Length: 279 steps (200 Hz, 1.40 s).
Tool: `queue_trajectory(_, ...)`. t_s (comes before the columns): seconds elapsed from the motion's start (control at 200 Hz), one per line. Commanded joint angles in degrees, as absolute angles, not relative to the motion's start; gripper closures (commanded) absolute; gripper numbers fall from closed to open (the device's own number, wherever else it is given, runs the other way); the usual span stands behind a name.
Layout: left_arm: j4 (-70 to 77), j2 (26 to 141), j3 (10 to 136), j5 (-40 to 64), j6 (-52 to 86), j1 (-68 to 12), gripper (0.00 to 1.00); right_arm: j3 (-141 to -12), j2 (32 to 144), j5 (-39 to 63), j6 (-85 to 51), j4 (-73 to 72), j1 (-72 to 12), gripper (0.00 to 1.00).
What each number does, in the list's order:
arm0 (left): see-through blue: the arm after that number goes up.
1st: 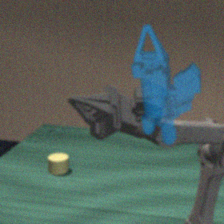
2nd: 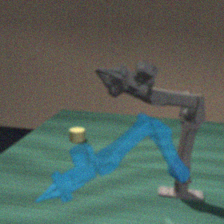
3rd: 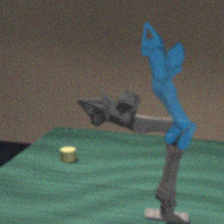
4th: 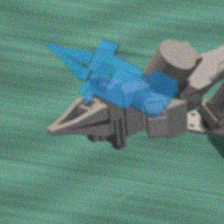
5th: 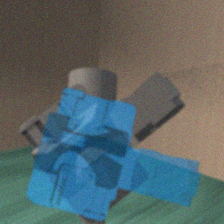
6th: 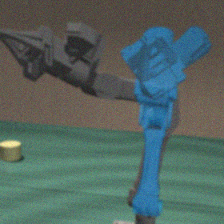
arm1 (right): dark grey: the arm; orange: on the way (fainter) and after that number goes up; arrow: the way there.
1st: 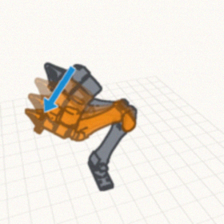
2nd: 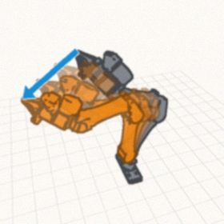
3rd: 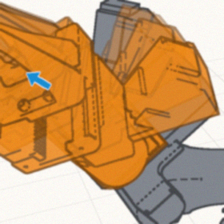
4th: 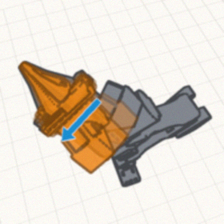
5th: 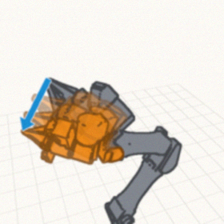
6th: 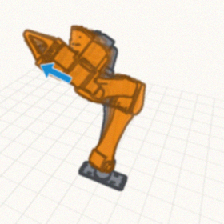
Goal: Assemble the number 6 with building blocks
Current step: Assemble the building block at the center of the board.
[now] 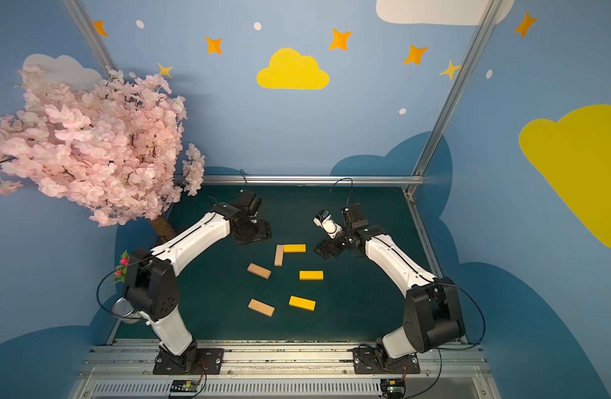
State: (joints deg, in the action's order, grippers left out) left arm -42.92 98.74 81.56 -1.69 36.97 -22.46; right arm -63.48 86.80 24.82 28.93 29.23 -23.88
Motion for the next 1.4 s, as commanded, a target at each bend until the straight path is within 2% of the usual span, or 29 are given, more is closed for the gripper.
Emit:
queue_trajectory(0.0, -34.89, 96.21, 72.87, 1.67, 38.17, -19.14, 0.19, -65.19, 91.60, 32.22, 51.28, 43.59, -26.07, 0.09)
queue_trajectory(0.075, -33.66, 92.63, 68.24, 2.14, 38.06, -17.44, 0.20, -65.52, 94.64, 27.36, 53.48, 45.59, -28.10, 0.11)
queue_trajectory(0.155, -32.52, 89.52, 63.97, 2.37, 38.40, -16.55, 0.19, -62.17, 95.40, 22.60, 53.19, 38.77, -30.06, 0.12)
queue_trajectory(0.25, -31.51, 86.67, 60.14, 2.81, 39.13, -15.95, 0.19, -58.93, 96.28, 19.48, 52.36, 30.62, -31.57, 0.21)
queue_trajectory(0.33, -30.99, 84.65, 57.61, 2.98, 39.46, -15.67, 0.19, -59.49, 98.20, 17.63, 51.91, 29.19, -32.66, 0.27)
queue_trajectory(0.536, -30.18, 80.33, 53.00, 2.91, 39.46, -14.34, 0.20, -62.93, 103.51, 8.37, 53.69, 28.14, -35.95, 0.28)
queue_trajectory(0.601, -30.15, 79.37, 52.05, 3.11, 39.20, -13.77, 0.20, -64.46, 105.31, 7.41, 54.62, 29.19, -36.21, 0.32)
queue_trajectory(0.661, -30.19, 78.58, 51.28, 3.40, 39.02, -13.15, 0.20, -66.60, 107.41, 6.46, 55.27, 31.95, -36.38, 0.41)
queue_trajectory(0.806, -30.10, 76.65, 49.52, 3.53, 38.50, -12.00, 0.20, -70.18, 110.21, 6.42, 55.80, 37.55, -36.83, 0.90)
queue_trajectory(0.846, -29.90, 76.22, 49.04, 3.44, 38.52, -11.78, 0.20, -70.87, 110.14, 8.04, 55.20, 38.46, -36.91, 1.00)
queue_trajectory(0.951, -29.13, 75.15, 47.79, 3.17, 38.66, -11.44, 0.20, -73.92, 109.95, 12.10, 53.97, 40.98, -37.45, 1.00)
queue_trajectory(1.392, -27.69, 76.30, 48.26, 3.35, 38.17, -11.42, 0.20, -83.53, 112.42, 9.68, 54.47, 43.15, -42.45, 1.00)
